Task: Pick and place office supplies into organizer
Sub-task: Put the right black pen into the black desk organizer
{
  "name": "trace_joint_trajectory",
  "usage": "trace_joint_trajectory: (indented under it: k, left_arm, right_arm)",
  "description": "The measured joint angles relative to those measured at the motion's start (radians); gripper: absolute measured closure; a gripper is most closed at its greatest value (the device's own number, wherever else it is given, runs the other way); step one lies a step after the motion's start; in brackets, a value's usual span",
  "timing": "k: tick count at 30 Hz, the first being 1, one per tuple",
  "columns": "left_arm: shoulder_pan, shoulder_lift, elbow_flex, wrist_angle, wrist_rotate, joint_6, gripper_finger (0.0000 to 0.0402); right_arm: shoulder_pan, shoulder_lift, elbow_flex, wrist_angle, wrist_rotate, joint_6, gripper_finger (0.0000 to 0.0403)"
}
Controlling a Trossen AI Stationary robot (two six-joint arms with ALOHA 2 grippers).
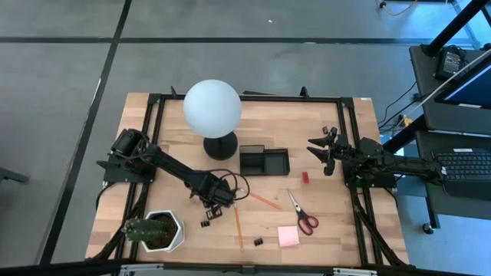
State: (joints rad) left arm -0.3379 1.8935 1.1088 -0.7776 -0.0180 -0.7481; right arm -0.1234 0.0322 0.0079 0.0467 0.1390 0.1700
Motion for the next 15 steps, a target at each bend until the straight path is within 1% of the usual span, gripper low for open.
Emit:
trace_joint_trajectory:
  k: [2,5,9,15]
  left_arm:
    - [-0.005,0.000,0.000,0.000,-0.013,0.035,0.0349]
    - [-0.014,0.000,0.000,0.000,-0.031,0.140,0.0349]
    - [-0.035,0.000,0.000,0.003,-0.058,0.350,0.0348]
    - [-0.064,0.000,0.000,0.008,-0.091,0.635,0.0331]
  right_arm:
    - [0.000,0.000,0.000,0.000,0.000,-0.015,0.0241]
    - [0.000,0.000,0.000,0.000,0.000,-0.022,0.0241]
    - [0.000,0.000,0.000,0.000,0.000,-0.022,0.0241]
    - [0.000,0.000,0.000,0.000,0.000,-0.022,0.0241]
